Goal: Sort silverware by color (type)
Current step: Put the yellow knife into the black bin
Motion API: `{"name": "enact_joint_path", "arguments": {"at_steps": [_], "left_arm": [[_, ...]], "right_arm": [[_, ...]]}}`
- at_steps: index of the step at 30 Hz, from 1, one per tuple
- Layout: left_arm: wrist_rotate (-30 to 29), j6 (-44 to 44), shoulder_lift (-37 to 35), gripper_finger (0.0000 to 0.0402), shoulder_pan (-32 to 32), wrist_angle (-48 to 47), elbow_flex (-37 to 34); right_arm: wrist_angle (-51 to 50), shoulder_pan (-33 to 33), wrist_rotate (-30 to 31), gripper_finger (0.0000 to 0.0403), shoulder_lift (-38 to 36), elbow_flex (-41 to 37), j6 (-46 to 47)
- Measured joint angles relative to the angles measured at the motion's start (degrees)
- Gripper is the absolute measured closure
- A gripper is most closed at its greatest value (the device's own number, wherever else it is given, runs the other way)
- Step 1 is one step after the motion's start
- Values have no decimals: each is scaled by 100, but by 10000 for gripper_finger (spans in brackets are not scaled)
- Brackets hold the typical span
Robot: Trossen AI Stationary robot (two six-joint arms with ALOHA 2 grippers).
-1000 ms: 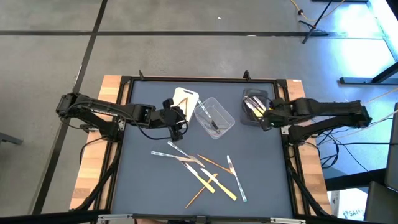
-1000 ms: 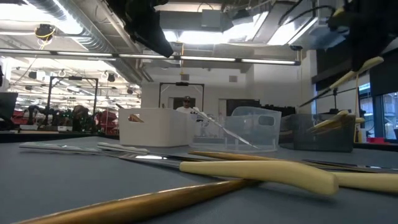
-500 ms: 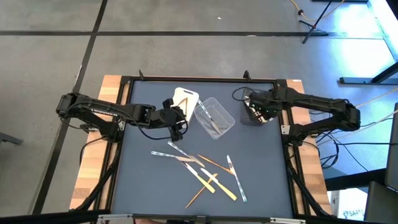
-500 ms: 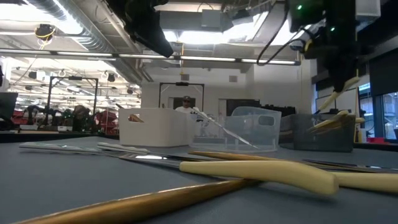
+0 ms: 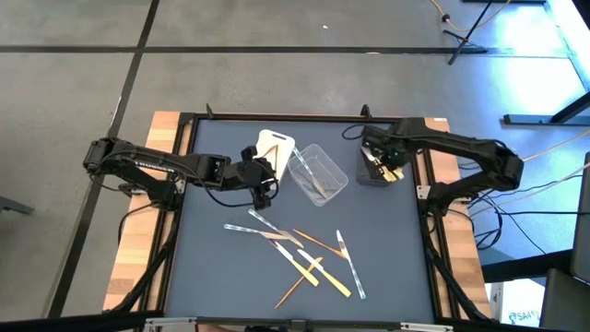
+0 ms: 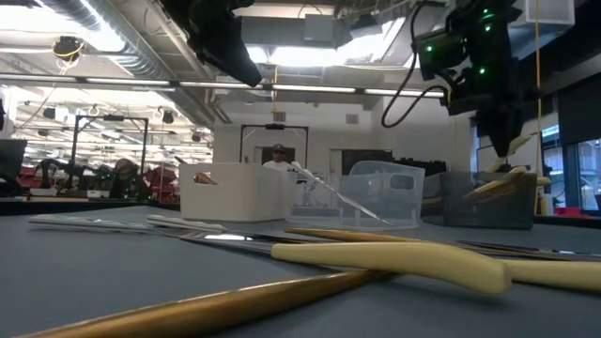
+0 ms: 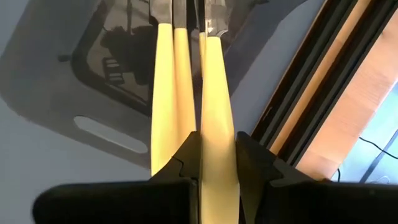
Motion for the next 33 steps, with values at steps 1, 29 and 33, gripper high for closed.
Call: {"name": "enact_joint_path", "arguments": {"at_steps": [1, 29, 33], "left_arm": [[0, 0, 0, 282, 0, 0, 0], [25, -9, 0, 282, 0, 0, -2], [26, -9, 0, 282, 0, 0, -2]], "right_arm": [[19, -33, -41, 354, 35, 0, -56], [104, -103, -229, 319, 190, 0, -256], [103, -103, -229, 309, 188, 0, -258]]}}
